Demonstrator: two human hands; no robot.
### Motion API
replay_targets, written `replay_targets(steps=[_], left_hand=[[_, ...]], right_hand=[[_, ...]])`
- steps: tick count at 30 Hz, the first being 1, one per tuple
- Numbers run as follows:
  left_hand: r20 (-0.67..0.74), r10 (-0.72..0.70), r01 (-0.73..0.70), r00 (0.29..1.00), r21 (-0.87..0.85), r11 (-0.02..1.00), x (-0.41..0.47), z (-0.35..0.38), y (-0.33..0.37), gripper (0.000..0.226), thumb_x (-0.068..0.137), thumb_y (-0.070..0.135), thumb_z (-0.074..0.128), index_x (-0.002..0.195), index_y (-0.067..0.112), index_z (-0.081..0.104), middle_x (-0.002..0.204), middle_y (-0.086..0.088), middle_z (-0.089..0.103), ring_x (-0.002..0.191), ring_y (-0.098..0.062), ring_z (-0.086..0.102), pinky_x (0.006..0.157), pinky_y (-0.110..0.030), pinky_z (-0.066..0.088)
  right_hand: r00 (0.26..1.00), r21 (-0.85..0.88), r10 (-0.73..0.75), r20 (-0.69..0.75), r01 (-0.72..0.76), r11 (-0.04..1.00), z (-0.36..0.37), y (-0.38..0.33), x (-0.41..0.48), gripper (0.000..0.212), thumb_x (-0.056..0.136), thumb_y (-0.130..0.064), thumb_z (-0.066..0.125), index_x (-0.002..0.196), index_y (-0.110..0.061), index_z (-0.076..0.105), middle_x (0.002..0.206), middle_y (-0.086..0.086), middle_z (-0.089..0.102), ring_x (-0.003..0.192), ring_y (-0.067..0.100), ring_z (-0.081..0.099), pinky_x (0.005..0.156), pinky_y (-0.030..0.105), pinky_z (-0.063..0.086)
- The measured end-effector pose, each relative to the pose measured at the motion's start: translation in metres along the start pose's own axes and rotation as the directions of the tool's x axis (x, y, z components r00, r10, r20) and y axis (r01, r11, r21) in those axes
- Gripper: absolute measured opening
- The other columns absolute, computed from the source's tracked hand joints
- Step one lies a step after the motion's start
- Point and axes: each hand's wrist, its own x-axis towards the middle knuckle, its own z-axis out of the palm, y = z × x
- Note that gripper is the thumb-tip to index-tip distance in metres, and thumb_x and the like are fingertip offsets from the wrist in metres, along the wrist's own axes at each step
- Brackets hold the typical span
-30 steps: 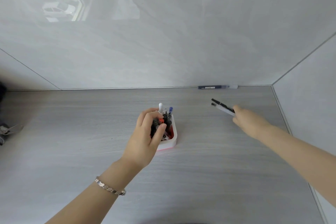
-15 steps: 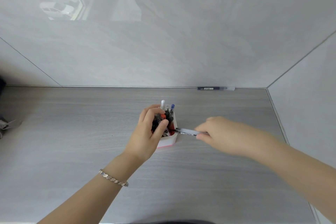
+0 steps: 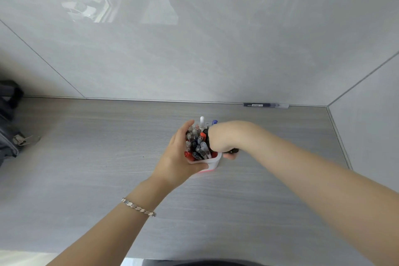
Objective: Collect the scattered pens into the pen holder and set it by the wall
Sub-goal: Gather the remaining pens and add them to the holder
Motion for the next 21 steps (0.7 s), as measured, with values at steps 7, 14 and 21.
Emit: replay_targets(steps=[7, 14, 21], left_hand=[[-0.019, 0.009, -0.008, 1.0, 0.063, 0.998, 0.0, -0.001, 0.001, 0.096, 0.058, 0.009, 0.083, 0.134, 0.032, 0.027, 0.134, 0.003, 0.043, 0.111, -0.004, 0.043, 0.085, -0.007, 0.034], [-0.022, -0.006, 0.008, 1.0, 0.071, 0.997, 0.0, 0.0, 0.001, 0.094, 0.058, 0.009, 0.083, 0.132, 0.032, 0.029, 0.13, 0.005, 0.045, 0.111, -0.003, 0.043, 0.076, 0.011, 0.03], [-0.01, -0.014, 0.015, 1.0, 0.108, 0.994, 0.0, -0.001, 0.004, 0.093, 0.058, 0.011, 0.084, 0.131, 0.032, 0.03, 0.125, 0.011, 0.043, 0.11, -0.003, 0.043, 0.077, 0.01, 0.03]], right_hand=[[0.933, 0.763, 0.029, -0.359, 0.275, 0.585, 0.013, 0.044, -0.026, 0.019, 0.087, -0.003, 0.053, 0.102, -0.015, 0.056, 0.091, 0.008, 0.061, 0.069, 0.026, 0.066, 0.083, 0.039, 0.055], [0.39, 0.25, 0.013, -0.921, 0.564, 0.787, 0.069, 0.052, -0.003, 0.017, 0.082, -0.017, 0.062, 0.096, -0.011, 0.068, 0.084, 0.005, 0.073, 0.073, 0.017, 0.065, 0.069, 0.022, 0.048], [0.26, 0.001, -0.191, -0.947, 0.596, 0.803, 0.102, 0.061, 0.031, 0.035, 0.093, -0.026, 0.043, 0.106, -0.001, 0.065, 0.1, 0.013, 0.07, 0.095, 0.019, 0.057, 0.092, 0.016, 0.04]])
